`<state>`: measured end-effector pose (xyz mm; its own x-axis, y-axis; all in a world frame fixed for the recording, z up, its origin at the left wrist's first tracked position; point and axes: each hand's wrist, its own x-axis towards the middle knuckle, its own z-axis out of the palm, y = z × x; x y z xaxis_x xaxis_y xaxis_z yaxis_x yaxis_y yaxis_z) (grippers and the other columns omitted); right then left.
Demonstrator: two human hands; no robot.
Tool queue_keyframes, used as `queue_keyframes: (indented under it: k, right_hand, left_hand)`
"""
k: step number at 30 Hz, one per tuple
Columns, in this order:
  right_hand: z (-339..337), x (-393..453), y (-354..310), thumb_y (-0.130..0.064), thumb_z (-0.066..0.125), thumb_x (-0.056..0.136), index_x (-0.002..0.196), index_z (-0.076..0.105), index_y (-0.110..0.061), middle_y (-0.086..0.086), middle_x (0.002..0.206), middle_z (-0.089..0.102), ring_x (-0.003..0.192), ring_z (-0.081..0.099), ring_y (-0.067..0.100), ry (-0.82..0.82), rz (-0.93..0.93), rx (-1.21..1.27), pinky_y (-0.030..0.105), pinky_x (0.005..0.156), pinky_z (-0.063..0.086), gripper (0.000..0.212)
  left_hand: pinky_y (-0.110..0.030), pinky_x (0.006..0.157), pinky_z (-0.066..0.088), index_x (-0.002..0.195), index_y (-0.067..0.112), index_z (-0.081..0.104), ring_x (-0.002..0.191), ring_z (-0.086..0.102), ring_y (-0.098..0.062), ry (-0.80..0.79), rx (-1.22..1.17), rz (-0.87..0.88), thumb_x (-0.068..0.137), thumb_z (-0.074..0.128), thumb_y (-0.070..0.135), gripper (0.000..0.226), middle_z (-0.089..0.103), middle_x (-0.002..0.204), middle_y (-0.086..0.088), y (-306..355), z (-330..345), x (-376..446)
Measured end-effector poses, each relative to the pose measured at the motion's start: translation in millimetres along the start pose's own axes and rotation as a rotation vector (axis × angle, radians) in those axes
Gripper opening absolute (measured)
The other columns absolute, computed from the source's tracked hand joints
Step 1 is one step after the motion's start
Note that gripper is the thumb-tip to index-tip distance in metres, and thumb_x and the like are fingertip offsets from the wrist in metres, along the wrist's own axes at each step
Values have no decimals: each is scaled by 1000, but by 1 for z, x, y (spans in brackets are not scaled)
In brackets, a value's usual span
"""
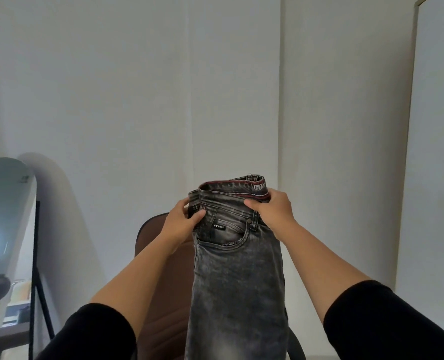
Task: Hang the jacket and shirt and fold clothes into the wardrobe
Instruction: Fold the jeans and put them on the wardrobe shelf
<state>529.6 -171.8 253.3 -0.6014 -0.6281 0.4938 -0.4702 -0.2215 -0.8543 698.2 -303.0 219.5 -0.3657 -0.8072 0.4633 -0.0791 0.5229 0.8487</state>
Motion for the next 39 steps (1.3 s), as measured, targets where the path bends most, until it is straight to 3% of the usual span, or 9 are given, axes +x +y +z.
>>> queue_keyframes:
  k: [7, 12, 16, 18, 20, 23, 27, 33, 39]
  right_hand:
    - [6, 6, -2, -18, 72, 81, 113, 65, -15, 3, 111, 68, 101, 60, 18, -83, -134, -213, 26, 87, 42, 33]
    - [2, 20, 7, -33, 75, 77, 125, 49, -18, 9, 123, 46, 121, 42, 26, -151, -125, -394, 43, 104, 38, 57]
    - [-20, 12, 33, -56, 84, 52, 145, 19, -38, -1, 144, 30, 133, 34, 23, -233, 51, -97, 47, 110, 32, 115]
    - [-28, -1, 50, -53, 86, 48, 147, 10, -41, -8, 142, 35, 128, 42, 20, -396, 222, 190, 42, 103, 40, 125]
    - [-30, -11, 62, -52, 88, 44, 140, 32, -35, -5, 135, 52, 116, 55, 18, -490, 276, 311, 34, 89, 51, 112]
    - [-20, -14, 57, -28, 83, 64, 115, 63, -15, 5, 113, 68, 97, 65, 17, -409, 252, 316, 25, 76, 52, 56]
    - [-6, -5, 28, -11, 78, 73, 99, 70, -14, 2, 96, 72, 87, 68, 15, -267, 152, 418, 24, 74, 52, 27]
    - [13, 16, -4, -13, 79, 73, 87, 70, -17, 5, 93, 72, 88, 67, 22, -154, 106, 526, 37, 88, 53, 17]
    - [24, 31, -32, -15, 77, 75, 88, 70, -16, 10, 96, 71, 91, 67, 27, -228, 95, 560, 40, 88, 53, 15]
  left_hand:
    - [-34, 95, 46, 112, 17, 61, 103, 60, -17, -17, 37, 22, 91, 59, 20, 22, 65, 111, 0, 8, 12, -1]
    - [-39, 96, 48, 110, 12, 61, 104, 62, -22, -93, -223, -53, 95, 49, 4, 22, 66, 115, -9, 19, 16, 4]
    - [-40, 95, 49, 107, 15, 62, 105, 63, -24, -99, -331, 17, 93, 49, 0, 24, 68, 109, -7, 24, 15, 8]
    - [-42, 96, 48, 109, 13, 61, 108, 62, -27, -100, -367, 50, 93, 49, -1, 24, 67, 112, -10, 28, 13, 11]
    - [-41, 98, 47, 113, 8, 59, 109, 60, -27, -91, -372, 77, 93, 48, -3, 25, 65, 115, -12, 32, 9, 15]
    - [-40, 97, 46, 116, 9, 57, 111, 59, -29, -13, -310, 102, 92, 51, -1, 26, 63, 114, -10, 34, 2, 23]
    - [-16, 78, 47, 136, 11, 37, 104, 55, -14, 74, -179, 94, 95, 52, 17, 44, 54, 117, 0, 41, -13, 11]
    - [-37, 103, 34, 144, 41, -17, 126, 47, -22, -174, -142, -160, 73, 69, 49, 112, 48, 139, -9, -37, -18, -28]
    - [-36, 107, 39, 143, 31, 16, 125, 48, -13, -282, -311, -100, 35, 84, 66, 132, 46, 137, 5, -63, 19, -49]
